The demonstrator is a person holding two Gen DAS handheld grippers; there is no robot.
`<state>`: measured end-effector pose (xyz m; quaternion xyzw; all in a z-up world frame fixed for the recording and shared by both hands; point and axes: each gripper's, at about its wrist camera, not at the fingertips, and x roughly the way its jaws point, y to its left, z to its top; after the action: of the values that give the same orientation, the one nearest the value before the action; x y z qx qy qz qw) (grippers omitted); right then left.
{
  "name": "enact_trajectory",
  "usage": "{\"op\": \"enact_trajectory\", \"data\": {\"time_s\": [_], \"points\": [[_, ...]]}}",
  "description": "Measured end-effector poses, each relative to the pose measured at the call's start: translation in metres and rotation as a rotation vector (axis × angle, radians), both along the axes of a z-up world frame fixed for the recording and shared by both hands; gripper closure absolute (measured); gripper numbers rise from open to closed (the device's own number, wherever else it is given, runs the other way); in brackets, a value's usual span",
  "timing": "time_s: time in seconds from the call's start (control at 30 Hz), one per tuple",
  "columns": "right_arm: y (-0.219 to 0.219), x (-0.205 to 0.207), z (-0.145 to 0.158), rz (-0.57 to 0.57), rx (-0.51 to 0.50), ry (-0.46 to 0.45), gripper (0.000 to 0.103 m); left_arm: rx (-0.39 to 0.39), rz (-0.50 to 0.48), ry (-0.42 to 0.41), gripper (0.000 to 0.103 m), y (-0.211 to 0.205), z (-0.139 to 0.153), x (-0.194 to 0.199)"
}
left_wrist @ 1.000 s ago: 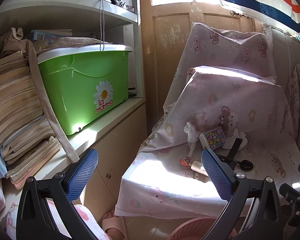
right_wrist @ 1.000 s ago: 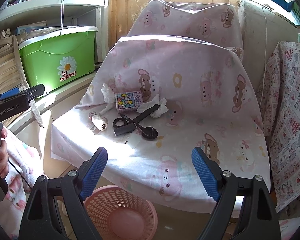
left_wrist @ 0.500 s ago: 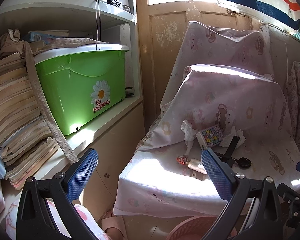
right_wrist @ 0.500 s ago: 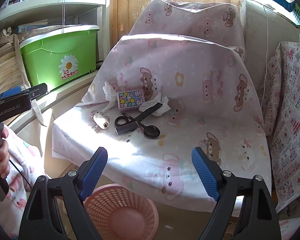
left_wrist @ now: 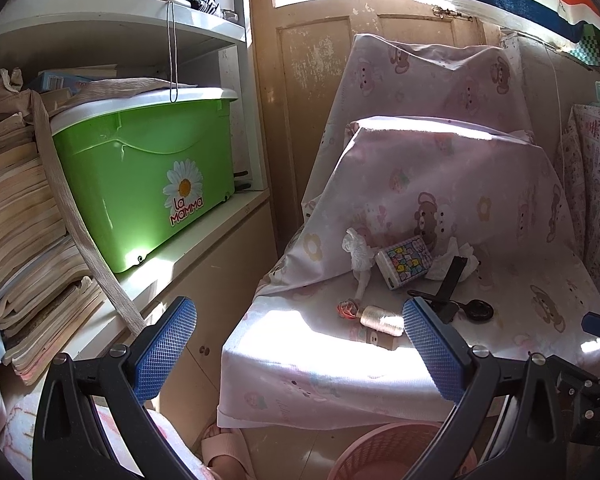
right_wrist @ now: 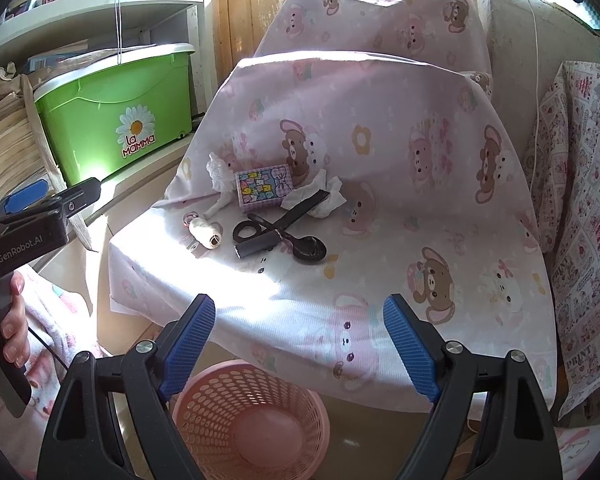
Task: Collect trash
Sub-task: 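Reach the left tool to the white thread spool and close on it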
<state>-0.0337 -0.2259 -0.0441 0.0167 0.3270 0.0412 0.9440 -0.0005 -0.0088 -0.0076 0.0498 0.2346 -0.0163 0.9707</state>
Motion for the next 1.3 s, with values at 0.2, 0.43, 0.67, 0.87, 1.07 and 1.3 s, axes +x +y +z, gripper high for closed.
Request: {"op": "enact_trajectory", "data": {"time_s": [0.2,0.43,0.67,0.87,1.07,1.3], "points": [[-0.003,0.002,-0.004,-0.008,0.016,0.021,0.015,-0.021,-0.033,0.063,0.001,-0.003,-0.009,0.006],[0.002,0.002,-0.006,0.002,0.012,0.029,0.032,-0.064,-0.071,0.134,0.001,-0.007,-0.019,0.014],[0.001,0.001,-0.009,-0.05,-0.008,0.027,0.074,-0.111,-0.123,0.194,0.002,-0.016,-0.028,0.022],[-0.005,0.01,-0.014,-0.034,0.048,0.067,0.077,-0.095,-0.153,0.241,0.023,-0.036,-0.039,0.049],[-0.014,0.019,-0.019,-0.063,0.056,0.09,0.076,-0.275,-0.116,0.413,0.043,-0.034,-0.059,0.101],[-0.017,0.026,-0.024,-0.079,0.003,0.098,0.067,-0.376,-0.031,0.56,0.054,-0.036,-0.068,0.138]]}}
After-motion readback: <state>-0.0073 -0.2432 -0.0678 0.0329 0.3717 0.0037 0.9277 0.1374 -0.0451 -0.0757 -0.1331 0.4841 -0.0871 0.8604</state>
